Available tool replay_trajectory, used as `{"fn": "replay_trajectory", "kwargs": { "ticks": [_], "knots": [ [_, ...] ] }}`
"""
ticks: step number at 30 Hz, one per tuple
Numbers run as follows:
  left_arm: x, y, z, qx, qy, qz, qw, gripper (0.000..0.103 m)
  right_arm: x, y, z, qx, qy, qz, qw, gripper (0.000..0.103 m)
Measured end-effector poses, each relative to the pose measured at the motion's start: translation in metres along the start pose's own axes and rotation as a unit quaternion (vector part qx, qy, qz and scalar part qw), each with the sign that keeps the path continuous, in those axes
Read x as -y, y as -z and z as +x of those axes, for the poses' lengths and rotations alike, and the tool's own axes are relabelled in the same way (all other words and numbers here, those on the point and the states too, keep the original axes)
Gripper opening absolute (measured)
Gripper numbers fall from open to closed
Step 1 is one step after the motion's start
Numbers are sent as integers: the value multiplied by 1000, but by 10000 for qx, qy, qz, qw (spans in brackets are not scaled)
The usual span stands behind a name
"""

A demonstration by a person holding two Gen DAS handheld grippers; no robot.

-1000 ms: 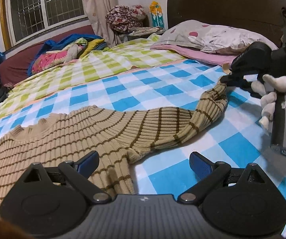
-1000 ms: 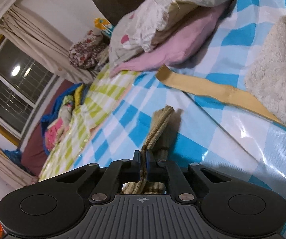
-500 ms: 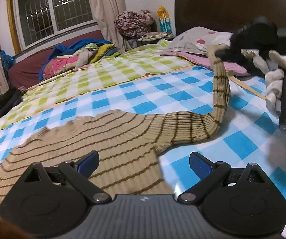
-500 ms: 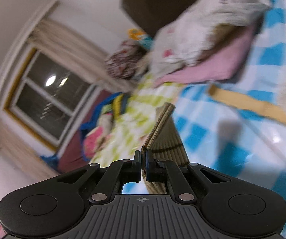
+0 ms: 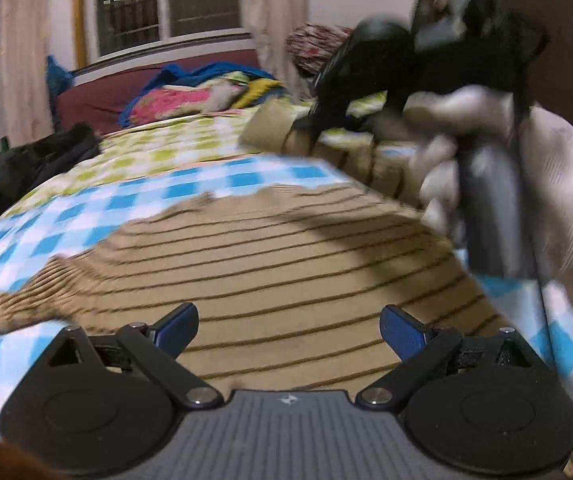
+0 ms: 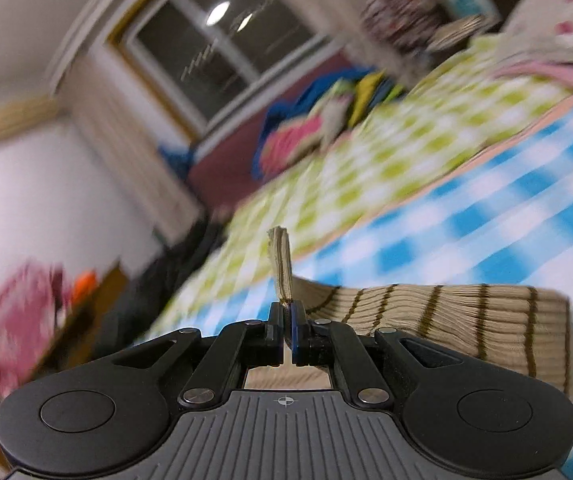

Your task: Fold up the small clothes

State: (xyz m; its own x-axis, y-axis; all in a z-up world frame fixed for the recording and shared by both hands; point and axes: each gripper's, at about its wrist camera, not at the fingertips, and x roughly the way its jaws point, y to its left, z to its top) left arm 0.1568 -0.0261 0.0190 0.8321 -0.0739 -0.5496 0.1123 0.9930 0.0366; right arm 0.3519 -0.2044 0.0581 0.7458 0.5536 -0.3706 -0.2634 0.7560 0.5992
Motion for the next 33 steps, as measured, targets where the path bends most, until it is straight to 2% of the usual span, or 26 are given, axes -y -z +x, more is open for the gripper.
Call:
{"fn": "replay_trajectory", "kwargs": {
  "ticks": [5, 8, 10, 13, 16, 23, 33],
  "knots": [
    [-49, 22, 1, -97, -184, -268, 9994, 102, -46, 59, 69, -824, -11, -589, 9949, 4],
    [-70, 35, 1, -94, -245, -377, 9989, 102, -59, 95, 92, -1362, 48, -940, 9862, 4],
    [-81, 41, 0, -54, -266, -491, 9984, 102, -70, 113, 93, -1561, 85, -1272, 9795, 5],
    [-93, 43, 1, -12, -239, -662, 9975, 102, -82, 125, 88, -1648, 139, -1748, 9706, 7],
    [-99, 43, 2, -2, -195, -737, 9971, 102, -88, 124, 86, -1705, 167, -1875, 9672, 8],
    [-113, 47, -2, 24, -221, -874, 9959, 102, -117, 136, 102, -1675, 556, -2670, 9474, 6],
    [-131, 43, -9, 194, -365, -1055, 9936, 103, -143, 148, 109, -1753, 565, -2947, 9377, 2]
  ]
}}
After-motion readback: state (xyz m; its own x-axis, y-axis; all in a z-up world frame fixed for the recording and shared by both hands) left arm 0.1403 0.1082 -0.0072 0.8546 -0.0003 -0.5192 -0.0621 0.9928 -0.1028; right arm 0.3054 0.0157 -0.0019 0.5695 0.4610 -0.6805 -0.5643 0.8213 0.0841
